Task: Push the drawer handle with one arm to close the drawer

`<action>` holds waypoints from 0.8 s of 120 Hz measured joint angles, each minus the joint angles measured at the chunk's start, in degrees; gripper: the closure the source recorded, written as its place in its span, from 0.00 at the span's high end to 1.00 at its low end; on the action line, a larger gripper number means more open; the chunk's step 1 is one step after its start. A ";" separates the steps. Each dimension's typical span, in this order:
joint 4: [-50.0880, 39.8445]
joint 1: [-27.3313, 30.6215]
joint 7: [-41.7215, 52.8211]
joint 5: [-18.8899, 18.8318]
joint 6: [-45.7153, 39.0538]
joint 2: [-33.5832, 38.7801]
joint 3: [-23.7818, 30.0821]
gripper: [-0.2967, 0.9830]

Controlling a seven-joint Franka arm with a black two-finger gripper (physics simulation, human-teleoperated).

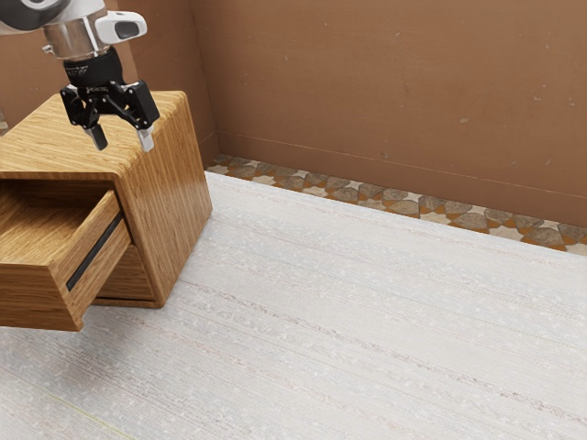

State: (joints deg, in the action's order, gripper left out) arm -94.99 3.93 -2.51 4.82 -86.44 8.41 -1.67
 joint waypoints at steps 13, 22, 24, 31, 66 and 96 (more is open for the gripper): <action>-0.21 0.04 -0.21 -0.49 0.08 0.97 0.18 0.77; -6.13 -0.04 -0.50 -0.91 0.03 7.63 0.82 0.77; -8.65 -0.04 -0.69 -0.98 0.00 10.35 1.28 0.77; -17.47 -0.06 -1.78 -1.22 0.44 21.56 4.24 0.77; -39.51 1.50 -6.76 -13.66 10.72 59.89 -0.49 0.46; -47.48 1.60 -4.70 -24.44 16.55 67.98 -6.02 0.34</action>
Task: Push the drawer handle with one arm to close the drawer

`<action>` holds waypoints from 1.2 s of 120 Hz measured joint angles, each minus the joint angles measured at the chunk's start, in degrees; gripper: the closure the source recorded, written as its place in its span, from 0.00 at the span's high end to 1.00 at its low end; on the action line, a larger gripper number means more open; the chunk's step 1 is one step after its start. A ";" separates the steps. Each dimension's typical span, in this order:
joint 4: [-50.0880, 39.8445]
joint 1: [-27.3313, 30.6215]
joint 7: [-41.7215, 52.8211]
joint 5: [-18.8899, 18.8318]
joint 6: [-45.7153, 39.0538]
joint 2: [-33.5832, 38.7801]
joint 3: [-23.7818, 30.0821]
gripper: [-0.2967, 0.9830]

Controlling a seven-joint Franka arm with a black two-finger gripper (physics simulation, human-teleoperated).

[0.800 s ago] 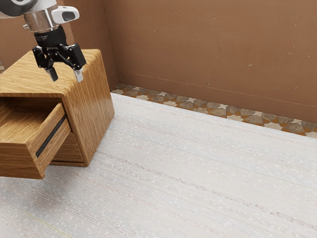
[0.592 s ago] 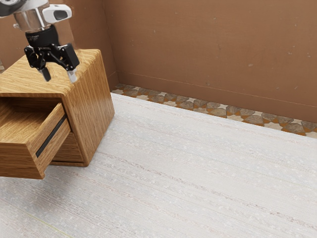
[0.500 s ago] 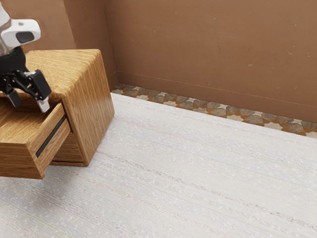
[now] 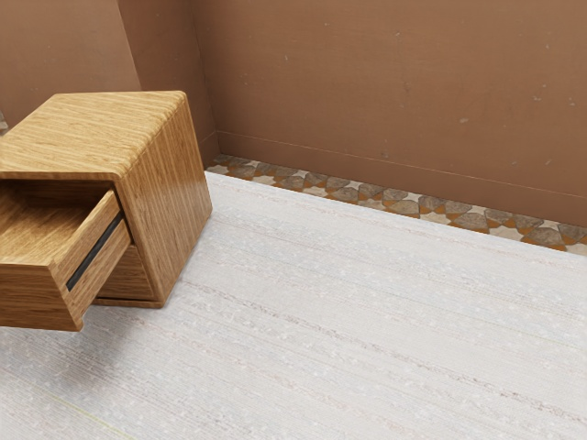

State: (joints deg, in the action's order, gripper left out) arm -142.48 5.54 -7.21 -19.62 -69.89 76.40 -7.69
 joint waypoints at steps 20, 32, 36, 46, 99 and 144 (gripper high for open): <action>-2.78 -0.30 1.17 -1.27 -0.93 -1.90 -1.88 0.30; -3.35 -1.10 1.58 -0.45 -2.71 -3.05 -1.96 0.29; -3.75 -1.60 1.64 -0.13 -3.40 -3.16 -2.01 0.29; -5.41 -2.33 1.71 0.71 -5.32 -3.22 -2.06 0.29; -6.17 -2.81 1.87 1.27 -16.65 -11.12 -6.16 0.25; -5.93 -2.81 1.82 -2.88 -20.22 -14.38 -11.94 0.23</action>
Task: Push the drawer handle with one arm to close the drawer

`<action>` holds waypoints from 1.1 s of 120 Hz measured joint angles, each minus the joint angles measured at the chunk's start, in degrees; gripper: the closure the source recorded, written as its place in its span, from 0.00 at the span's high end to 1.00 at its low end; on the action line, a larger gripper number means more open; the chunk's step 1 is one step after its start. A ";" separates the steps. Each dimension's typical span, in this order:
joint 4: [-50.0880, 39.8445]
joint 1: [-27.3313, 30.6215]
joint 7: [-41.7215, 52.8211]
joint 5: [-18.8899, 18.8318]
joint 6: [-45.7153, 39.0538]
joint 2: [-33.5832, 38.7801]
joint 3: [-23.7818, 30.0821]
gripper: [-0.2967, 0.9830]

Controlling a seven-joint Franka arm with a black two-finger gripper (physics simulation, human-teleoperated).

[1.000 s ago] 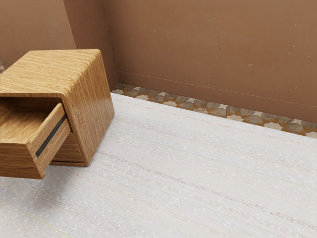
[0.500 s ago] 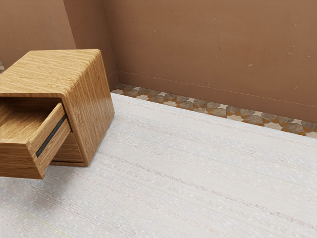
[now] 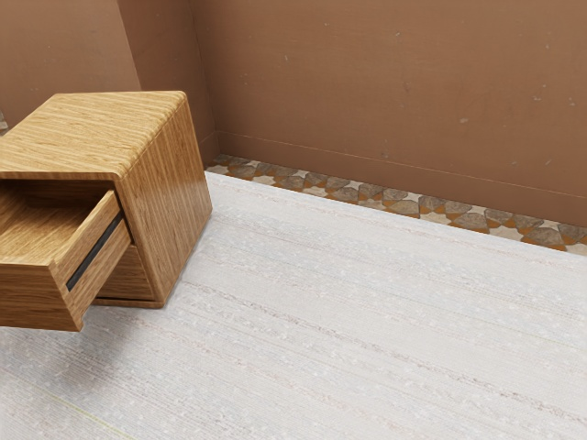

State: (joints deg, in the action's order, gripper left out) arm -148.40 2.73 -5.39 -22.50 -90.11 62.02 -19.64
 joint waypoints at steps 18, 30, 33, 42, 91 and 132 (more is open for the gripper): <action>0.41 0.00 0.10 -0.72 -3.17 -3.51 -0.63 0.23; 0.52 0.00 0.18 -0.85 -5.20 -4.79 -0.74 0.23; 0.53 0.00 0.19 -0.87 -5.71 -5.08 -0.75 0.23; 0.54 0.00 0.25 -0.92 -7.21 -5.87 -0.98 0.23; 1.53 0.06 1.02 -0.91 -15.69 -10.80 -2.25 0.23; 8.45 0.17 1.75 1.63 -20.21 -22.53 -2.27 0.23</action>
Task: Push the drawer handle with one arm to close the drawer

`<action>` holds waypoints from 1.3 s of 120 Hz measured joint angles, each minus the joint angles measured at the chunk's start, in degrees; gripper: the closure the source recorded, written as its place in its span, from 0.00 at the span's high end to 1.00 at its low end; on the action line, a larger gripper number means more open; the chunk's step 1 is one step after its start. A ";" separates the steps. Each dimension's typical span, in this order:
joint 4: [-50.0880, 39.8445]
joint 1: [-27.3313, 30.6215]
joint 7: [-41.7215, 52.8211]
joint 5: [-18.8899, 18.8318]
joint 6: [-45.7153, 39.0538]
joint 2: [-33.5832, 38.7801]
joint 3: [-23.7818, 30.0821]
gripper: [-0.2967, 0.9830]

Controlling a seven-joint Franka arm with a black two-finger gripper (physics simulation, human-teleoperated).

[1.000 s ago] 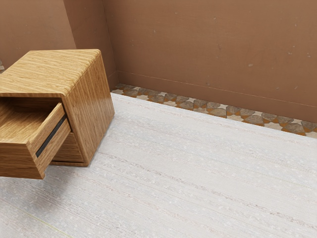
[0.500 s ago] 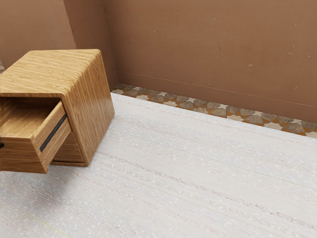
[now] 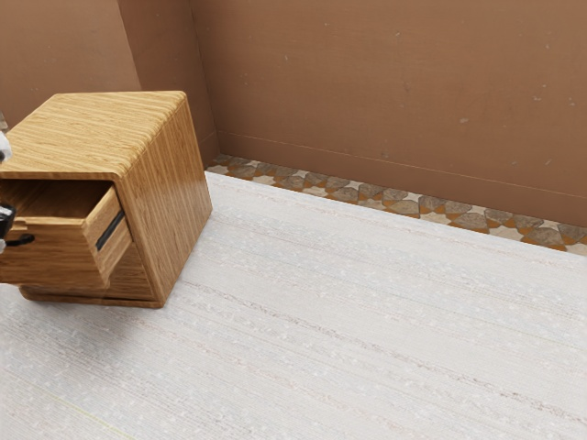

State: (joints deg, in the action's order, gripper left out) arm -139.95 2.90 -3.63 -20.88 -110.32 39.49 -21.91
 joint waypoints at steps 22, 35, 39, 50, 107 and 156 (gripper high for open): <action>3.50 -0.01 0.79 2.54 -3.33 -6.33 0.06 0.23; 5.02 0.00 1.49 4.03 -5.64 -9.24 0.05 0.23; 5.82 0.00 1.77 4.62 -6.26 -10.36 0.04 0.23; 7.25 0.24 2.60 6.08 -7.96 -12.90 0.02 0.23; 8.62 6.91 8.01 12.10 -12.96 -14.58 5.71 0.22; 42.61 5.85 1.25 31.64 13.64 -30.07 35.62 0.65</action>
State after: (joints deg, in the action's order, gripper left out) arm -97.34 8.75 -2.38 10.76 -96.68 9.42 13.71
